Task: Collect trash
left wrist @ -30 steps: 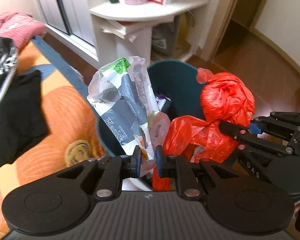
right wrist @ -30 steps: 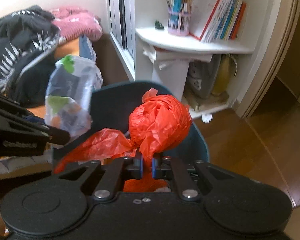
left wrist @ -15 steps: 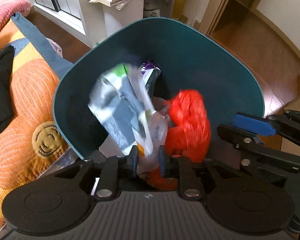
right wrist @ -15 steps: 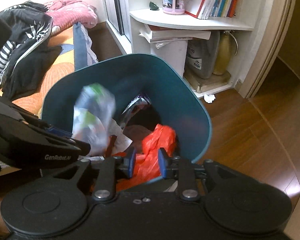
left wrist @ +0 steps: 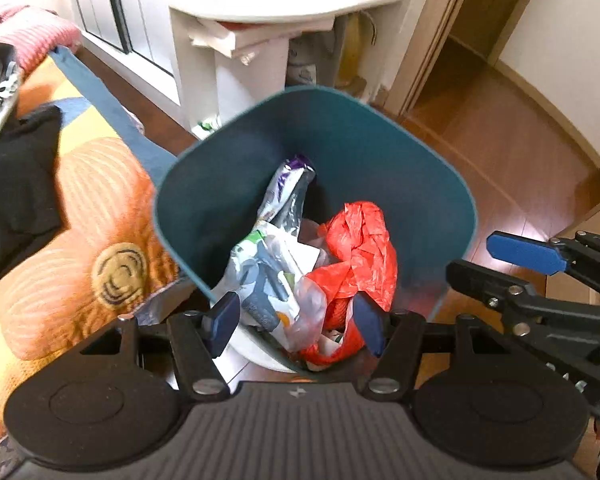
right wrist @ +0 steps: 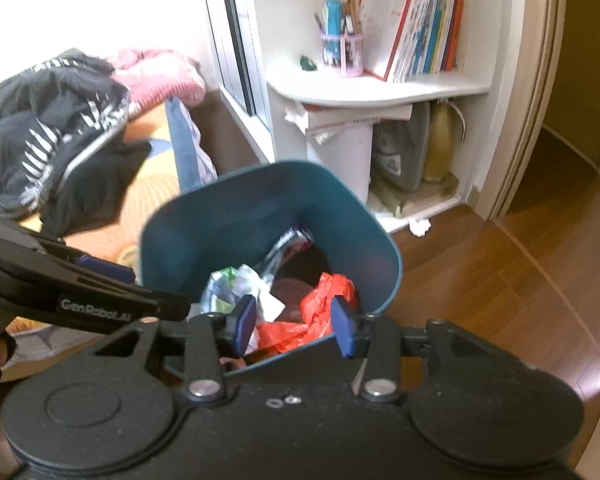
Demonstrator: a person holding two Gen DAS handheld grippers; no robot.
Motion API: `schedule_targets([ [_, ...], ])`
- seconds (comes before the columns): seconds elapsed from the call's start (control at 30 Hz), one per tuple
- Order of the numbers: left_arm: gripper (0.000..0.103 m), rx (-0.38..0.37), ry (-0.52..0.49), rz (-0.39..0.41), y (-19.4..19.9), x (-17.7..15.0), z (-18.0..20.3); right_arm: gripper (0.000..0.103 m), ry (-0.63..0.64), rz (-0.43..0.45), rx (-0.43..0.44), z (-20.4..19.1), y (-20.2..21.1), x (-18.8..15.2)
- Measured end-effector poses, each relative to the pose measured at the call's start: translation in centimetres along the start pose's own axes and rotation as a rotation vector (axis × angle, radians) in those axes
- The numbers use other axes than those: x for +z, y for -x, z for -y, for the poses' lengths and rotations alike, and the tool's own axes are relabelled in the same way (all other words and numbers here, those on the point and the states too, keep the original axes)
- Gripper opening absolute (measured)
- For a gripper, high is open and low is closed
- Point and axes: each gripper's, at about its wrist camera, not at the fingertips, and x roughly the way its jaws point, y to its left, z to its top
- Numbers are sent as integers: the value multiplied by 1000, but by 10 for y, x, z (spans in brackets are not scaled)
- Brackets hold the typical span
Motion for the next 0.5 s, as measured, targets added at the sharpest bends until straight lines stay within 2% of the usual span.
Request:
schedule_targets([
  [0.37,62,-31,11,180,93,-29,-4,48,-16,128,54,-21,70,1],
  [0.43,71,-32,12,217,110,-34,-5,48,-10,150,60,-25,82,0],
  [0.5,72,-31,10,257,127,-42,-4,49,-4,171,61,-29,94,-1],
])
